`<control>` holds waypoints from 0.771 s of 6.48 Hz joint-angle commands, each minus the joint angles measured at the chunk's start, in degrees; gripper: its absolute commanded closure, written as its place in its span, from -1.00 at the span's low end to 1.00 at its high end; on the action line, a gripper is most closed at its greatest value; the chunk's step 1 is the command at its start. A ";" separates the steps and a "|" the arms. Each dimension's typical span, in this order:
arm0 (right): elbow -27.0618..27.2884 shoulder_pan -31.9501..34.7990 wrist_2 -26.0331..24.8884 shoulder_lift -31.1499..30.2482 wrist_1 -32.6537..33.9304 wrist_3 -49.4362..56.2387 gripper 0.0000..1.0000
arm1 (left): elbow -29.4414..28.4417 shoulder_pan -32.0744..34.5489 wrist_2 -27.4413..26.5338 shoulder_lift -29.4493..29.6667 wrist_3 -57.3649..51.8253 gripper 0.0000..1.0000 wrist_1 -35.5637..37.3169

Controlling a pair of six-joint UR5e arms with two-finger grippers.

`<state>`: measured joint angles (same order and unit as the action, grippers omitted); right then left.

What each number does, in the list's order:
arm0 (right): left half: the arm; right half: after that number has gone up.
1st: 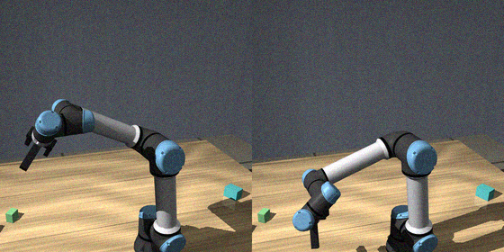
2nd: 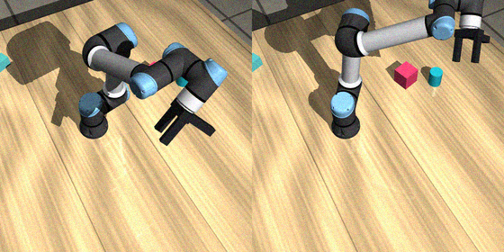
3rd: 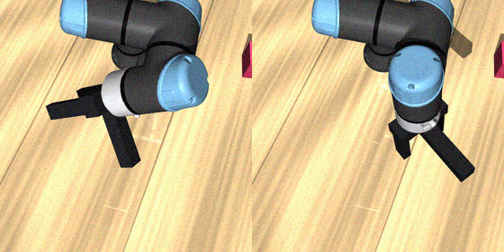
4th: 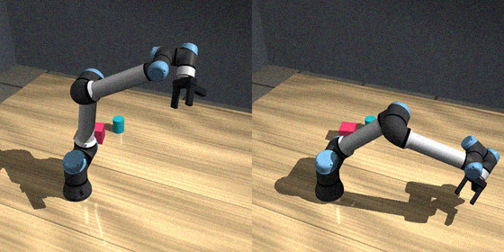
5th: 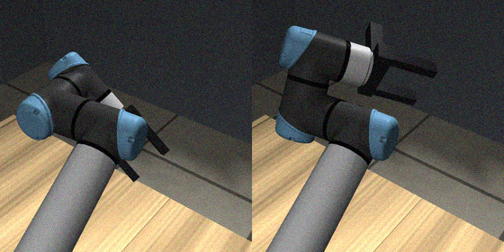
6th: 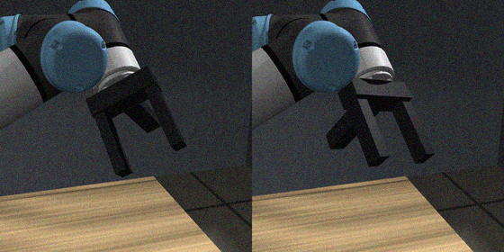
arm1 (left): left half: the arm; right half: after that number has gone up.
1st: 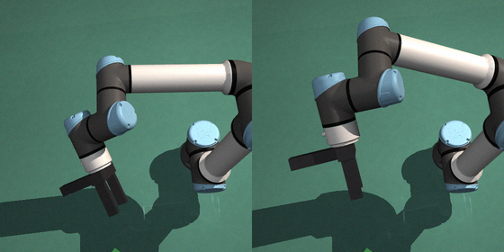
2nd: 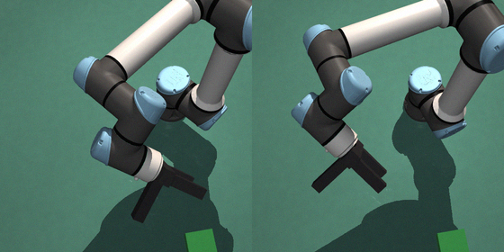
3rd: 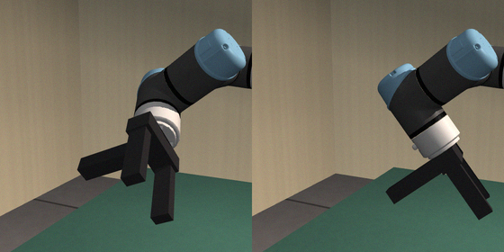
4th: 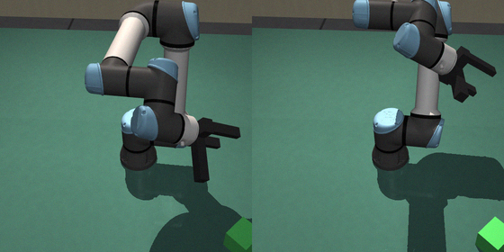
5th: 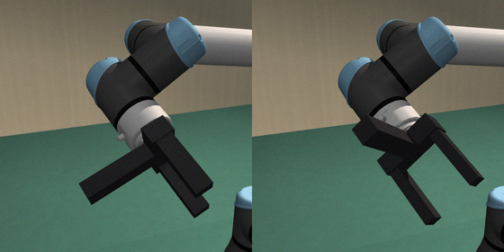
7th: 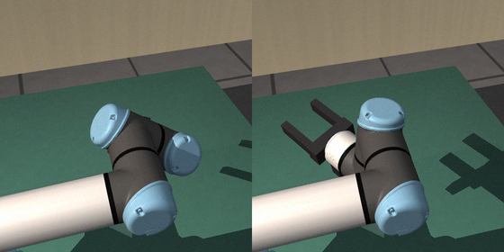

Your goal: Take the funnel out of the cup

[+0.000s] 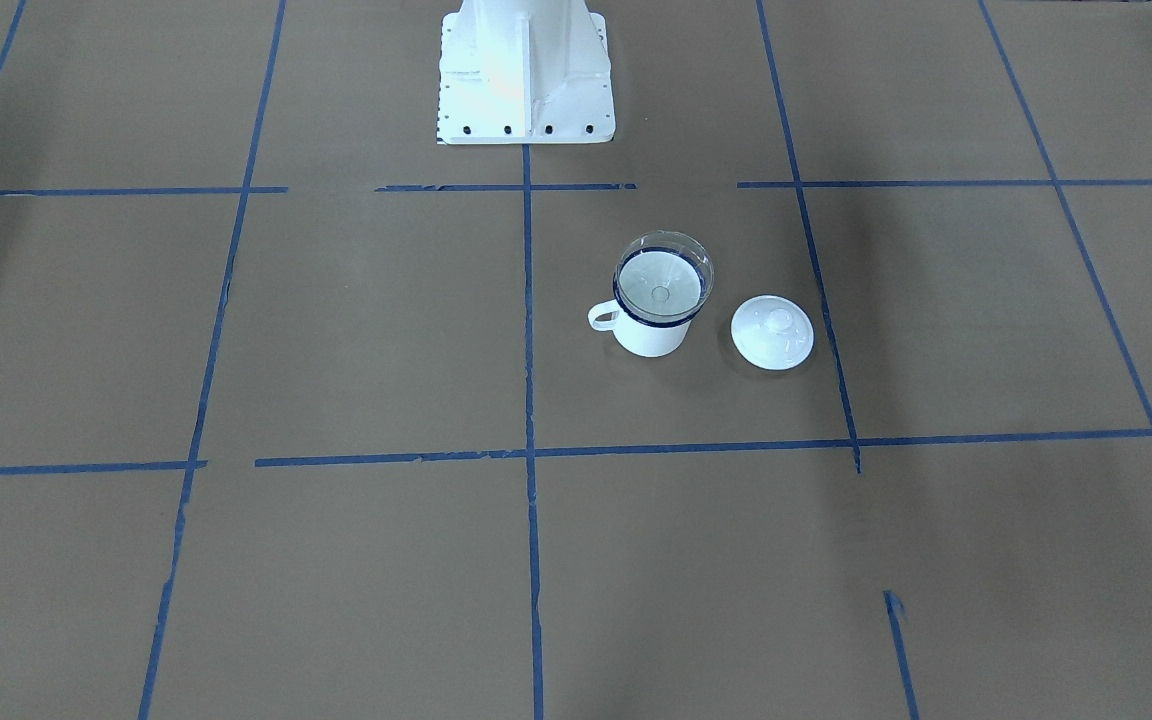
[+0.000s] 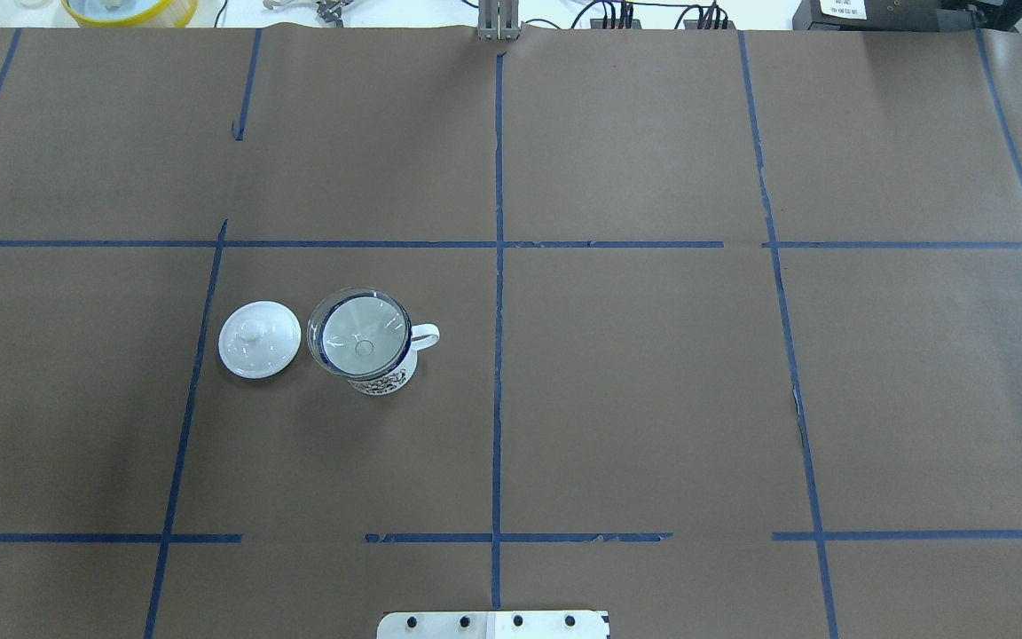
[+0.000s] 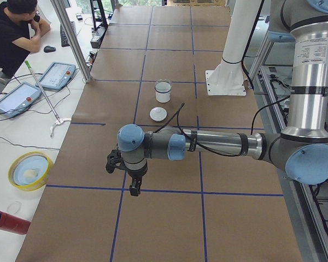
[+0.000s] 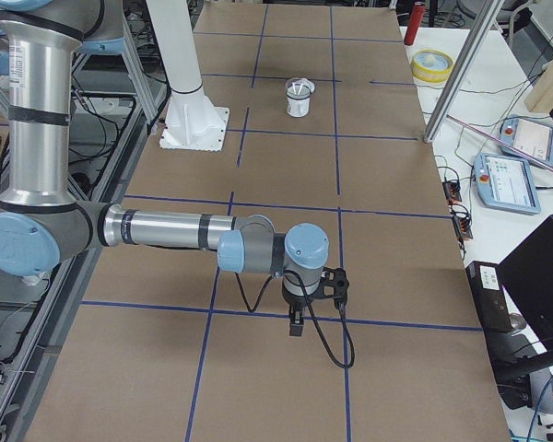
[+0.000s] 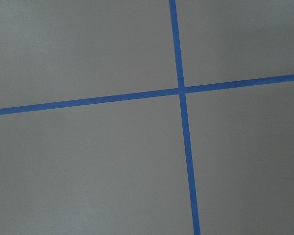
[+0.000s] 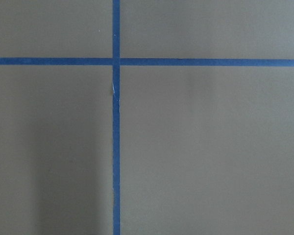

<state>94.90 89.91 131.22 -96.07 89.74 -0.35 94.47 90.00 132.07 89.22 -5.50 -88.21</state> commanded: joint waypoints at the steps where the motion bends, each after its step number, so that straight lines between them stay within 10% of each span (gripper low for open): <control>1: -0.06 0.00 0.00 -0.08 0.00 0.00 -1.00 | -0.08 0.00 0.03 -0.01 -0.04 -1.00 -0.12; 5: 0.02 0.00 0.00 -0.08 0.00 0.00 -1.00 | -0.52 0.00 -0.06 1.03 0.31 -1.00 -0.03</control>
<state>94.89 89.91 131.22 -96.11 89.74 -0.35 93.80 90.00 132.08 89.48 -5.39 -88.41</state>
